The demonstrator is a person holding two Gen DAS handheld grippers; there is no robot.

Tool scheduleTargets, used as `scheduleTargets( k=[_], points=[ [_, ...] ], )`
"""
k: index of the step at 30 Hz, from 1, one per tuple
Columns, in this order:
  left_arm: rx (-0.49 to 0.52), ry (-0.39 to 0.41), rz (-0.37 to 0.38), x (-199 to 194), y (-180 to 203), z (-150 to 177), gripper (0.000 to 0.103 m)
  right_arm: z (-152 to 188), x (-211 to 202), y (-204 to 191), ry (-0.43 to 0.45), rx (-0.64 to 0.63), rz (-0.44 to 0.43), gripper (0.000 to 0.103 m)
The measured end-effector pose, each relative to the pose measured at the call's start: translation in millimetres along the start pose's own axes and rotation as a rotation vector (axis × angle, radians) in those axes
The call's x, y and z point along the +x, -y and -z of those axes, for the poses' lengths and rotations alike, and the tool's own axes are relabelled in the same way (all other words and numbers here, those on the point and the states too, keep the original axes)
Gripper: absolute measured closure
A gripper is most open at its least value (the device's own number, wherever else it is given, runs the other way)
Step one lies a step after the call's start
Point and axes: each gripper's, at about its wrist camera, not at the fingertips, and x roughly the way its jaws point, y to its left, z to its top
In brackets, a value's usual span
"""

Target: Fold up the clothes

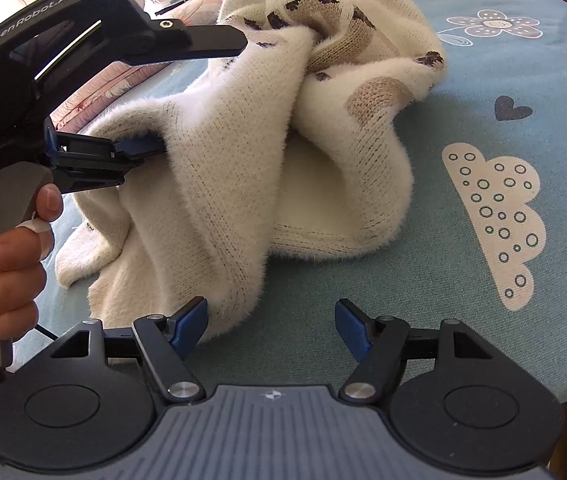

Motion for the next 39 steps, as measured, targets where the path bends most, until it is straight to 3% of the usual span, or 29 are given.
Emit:
scheduleTargets(
  k=[1, 2, 4, 10, 15, 22, 28, 34, 36, 39],
  points=[
    [0.012, 0.018, -0.027, -2, 0, 0, 0.044, 0, -1, 1, 0.003, 0.0, -0.001, 0.029],
    [0.018, 0.027, -0.057, -4, -2, -2, 0.066, 0, -3, 1, 0.006, -0.001, -0.003, 0.029],
    [0.019, 0.045, -0.106, -10, -9, -6, 0.084, 0, -5, 2, 0.011, -0.002, -0.002, 0.029],
    [0.076, 0.218, -0.197, -54, -11, -29, 0.085, 3, -6, -1, 0.01, -0.011, 0.015, 0.029],
    [0.071, 0.3, -0.277, -84, -30, -61, 0.085, 5, -13, 0, 0.021, -0.013, 0.027, 0.029],
    [0.02, 0.352, -0.414, -124, -77, -88, 0.085, 8, -14, 0, 0.028, -0.008, 0.034, 0.029],
    [-0.035, 0.351, -0.456, -139, -108, -84, 0.085, 8, -13, 1, 0.021, -0.003, 0.042, 0.029],
    [-0.026, 0.325, -0.407, -143, -113, -76, 0.082, 8, -10, -6, 0.011, -0.013, 0.05, 0.029],
    [-0.039, 0.311, -0.357, -145, -114, -75, 0.082, 8, -9, -11, 0.011, -0.021, 0.049, 0.029],
    [-0.055, 0.282, -0.257, -146, -112, -72, 0.069, 7, -6, -15, 0.009, -0.024, 0.046, 0.029]
  ],
)
